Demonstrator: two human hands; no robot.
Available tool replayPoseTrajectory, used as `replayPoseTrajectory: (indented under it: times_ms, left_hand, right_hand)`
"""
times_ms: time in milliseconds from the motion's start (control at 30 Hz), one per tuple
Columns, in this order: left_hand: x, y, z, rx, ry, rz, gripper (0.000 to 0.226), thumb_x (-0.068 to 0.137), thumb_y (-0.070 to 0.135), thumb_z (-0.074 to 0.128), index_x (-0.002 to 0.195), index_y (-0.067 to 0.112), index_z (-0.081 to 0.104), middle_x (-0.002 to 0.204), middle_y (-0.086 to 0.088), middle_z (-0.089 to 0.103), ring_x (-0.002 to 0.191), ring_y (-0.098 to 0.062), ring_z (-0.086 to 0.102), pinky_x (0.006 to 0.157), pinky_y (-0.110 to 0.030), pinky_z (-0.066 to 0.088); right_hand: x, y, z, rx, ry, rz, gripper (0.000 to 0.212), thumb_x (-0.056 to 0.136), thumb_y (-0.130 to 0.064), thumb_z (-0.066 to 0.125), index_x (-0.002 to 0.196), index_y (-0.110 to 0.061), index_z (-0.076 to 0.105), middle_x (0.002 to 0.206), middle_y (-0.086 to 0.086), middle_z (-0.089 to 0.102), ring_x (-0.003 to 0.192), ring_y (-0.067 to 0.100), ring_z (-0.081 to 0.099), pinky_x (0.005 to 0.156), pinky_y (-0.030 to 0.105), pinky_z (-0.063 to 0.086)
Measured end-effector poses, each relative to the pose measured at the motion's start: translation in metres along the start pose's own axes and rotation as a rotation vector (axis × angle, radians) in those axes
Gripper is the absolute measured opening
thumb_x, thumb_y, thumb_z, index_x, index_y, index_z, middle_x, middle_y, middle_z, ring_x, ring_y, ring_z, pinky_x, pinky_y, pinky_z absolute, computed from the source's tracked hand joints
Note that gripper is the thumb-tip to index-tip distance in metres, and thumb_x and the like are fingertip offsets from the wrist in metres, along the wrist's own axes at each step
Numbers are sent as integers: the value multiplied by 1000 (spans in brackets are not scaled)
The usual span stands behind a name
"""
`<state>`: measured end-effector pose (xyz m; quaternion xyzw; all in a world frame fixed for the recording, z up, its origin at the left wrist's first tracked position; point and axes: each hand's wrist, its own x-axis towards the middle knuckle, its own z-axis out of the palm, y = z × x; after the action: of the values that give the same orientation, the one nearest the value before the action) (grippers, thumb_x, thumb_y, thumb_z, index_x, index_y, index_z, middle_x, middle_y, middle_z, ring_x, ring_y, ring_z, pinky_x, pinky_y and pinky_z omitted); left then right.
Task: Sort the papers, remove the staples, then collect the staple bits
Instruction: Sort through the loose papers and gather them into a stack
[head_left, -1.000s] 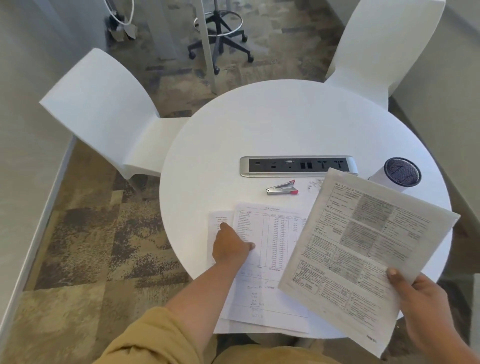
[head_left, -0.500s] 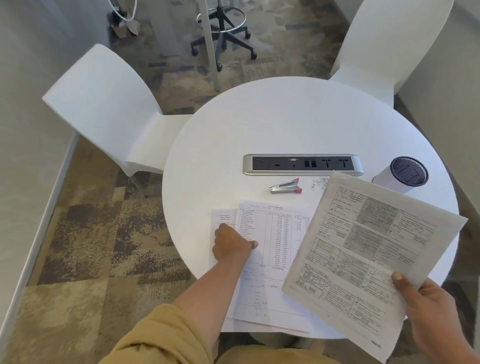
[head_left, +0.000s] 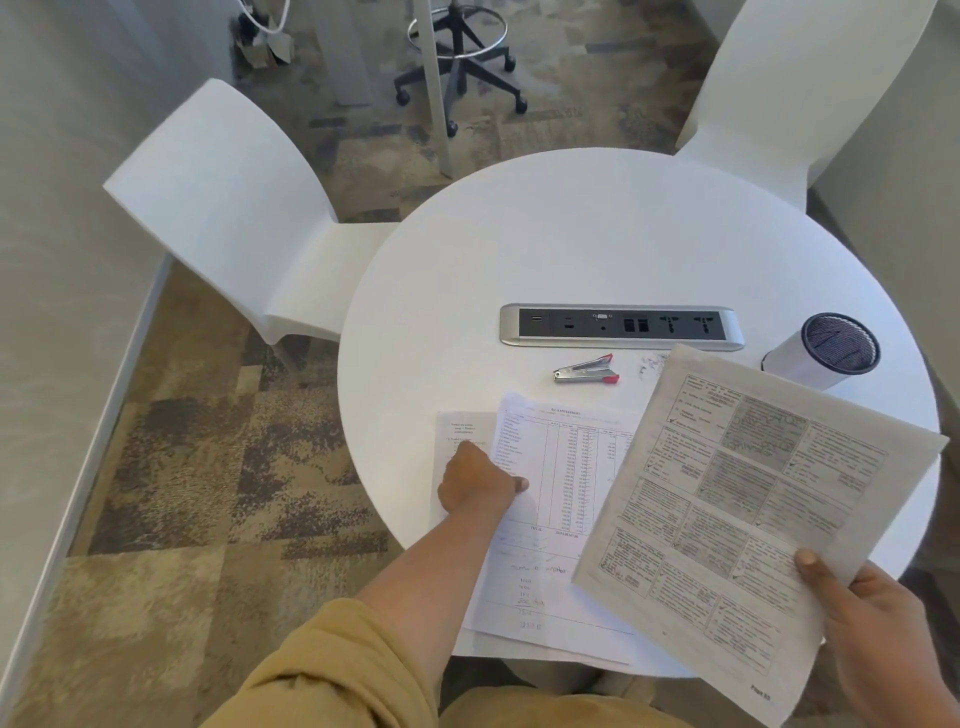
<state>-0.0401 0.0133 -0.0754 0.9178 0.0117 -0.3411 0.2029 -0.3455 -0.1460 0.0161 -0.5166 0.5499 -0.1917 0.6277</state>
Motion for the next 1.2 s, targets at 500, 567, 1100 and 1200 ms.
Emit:
replayPoseTrajectory:
  times_ms: [500, 567, 1100, 1200]
  left_hand:
    - [-41, -15, -144, -626, 8, 597, 12, 95, 22, 65, 102, 23, 76, 90, 6, 76, 75, -4, 67, 73, -25, 51]
    - [-47, -3, -160, -730, -23, 659, 11, 93, 22, 69, 99, 22, 78, 93, -5, 78, 80, -16, 68, 75, -37, 55]
    - [-85, 57, -79, -775, -296, 572, 14, 88, 19, 77, 101, 17, 75, 98, 2, 79, 85, -13, 74, 80, -36, 62]
    - [-82, 57, -75, -761, -224, 584, 28, 83, 13, 81, 104, 20, 63, 100, 1, 77, 88, -16, 74, 81, -38, 62]
  right_hand:
    - [12, -37, -6, -39, 55, -24, 61, 55, -52, 83, 96, -11, 66, 101, 6, 74, 92, 30, 72, 72, 44, 60]
    - [18, -44, 3, -39, 70, -41, 25, 82, -27, 70, 98, -8, 64, 106, 7, 71, 98, 32, 68, 84, 58, 55]
    - [8, -72, 77, -85, -305, -59, 20, 97, -11, 54, 98, -16, 74, 89, 7, 78, 80, 28, 75, 66, 40, 59]
    - [11, -71, 74, 76, -293, 48, 42, 102, -43, 34, 110, -20, 69, 101, 1, 78, 93, 23, 74, 79, 42, 54]
